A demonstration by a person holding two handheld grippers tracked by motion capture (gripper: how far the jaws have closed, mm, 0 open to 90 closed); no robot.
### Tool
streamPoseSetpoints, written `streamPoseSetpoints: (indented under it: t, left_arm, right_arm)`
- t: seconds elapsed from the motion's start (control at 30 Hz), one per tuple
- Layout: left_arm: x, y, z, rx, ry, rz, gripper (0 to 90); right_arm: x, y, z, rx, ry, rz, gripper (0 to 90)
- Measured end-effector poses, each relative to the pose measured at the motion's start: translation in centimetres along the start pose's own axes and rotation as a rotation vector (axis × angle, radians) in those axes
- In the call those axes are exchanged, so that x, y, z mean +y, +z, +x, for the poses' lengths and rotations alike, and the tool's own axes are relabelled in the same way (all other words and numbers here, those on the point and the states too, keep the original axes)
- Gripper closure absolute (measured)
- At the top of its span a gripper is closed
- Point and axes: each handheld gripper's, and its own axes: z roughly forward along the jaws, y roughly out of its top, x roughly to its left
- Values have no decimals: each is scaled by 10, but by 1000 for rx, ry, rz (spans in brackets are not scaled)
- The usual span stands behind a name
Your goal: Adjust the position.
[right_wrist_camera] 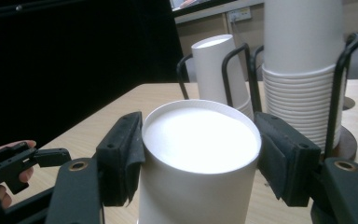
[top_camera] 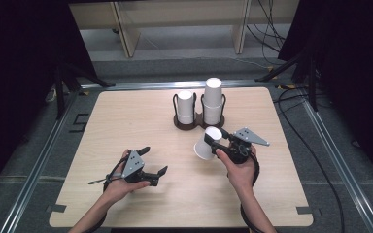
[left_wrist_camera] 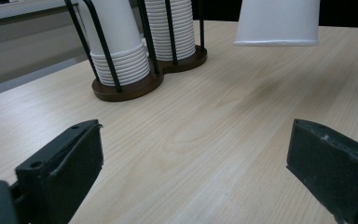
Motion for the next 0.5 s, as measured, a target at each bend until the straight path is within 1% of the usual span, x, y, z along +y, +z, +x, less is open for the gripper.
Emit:
streamPoseSetpoints:
  t: [0.03,0.1,0.13,0.17,0.2,0.23,0.27,0.33,0.37,0.4,0.43,0.47,0.5]
  left_arm:
    - [2,2,0,-6,-4,-5,31]
    - [3,6,-1,-16,-5,-26,31]
    - [4,5,-1,-15,1,-14,31]
    - [4,6,-2,-24,3,-18,31]
    - [5,6,-3,-28,2,-15,31]
    - [5,6,-3,-31,-1,-19,31]
    - [5,7,-4,-35,-9,-35,31]
    - [5,7,-6,-39,3,-33,31]
    - [5,7,-6,-43,0,-36,31]
    - [5,7,-6,-45,4,-36,31]
    - [6,6,-6,-39,11,-20,31]
    - [7,6,-6,-39,7,-22,31]
    - [7,6,-6,-37,3,-28,31]
  right_arm:
    - [0,-2,-3,-10,-6,-7,361]
    - [1,-5,-7,-14,35,-9,361]
    - [1,-6,-9,-15,48,-13,361]
    - [1,-8,-11,-20,66,-12,361]
    - [1,-10,-14,-24,70,-14,361]
    - [0,-10,-16,-15,99,-15,361]
    - [-1,-10,-19,-15,123,-21,361]
    - [-3,-11,-23,-28,148,-11,361]
    - [-4,-10,-25,-16,171,-20,361]
    - [-4,-11,-26,-22,189,-12,361]
    - [-4,-10,-29,-17,194,-20,361]
    - [-5,-9,-30,-17,212,-21,361]
    - [-6,-8,-32,-1,230,-24,361]
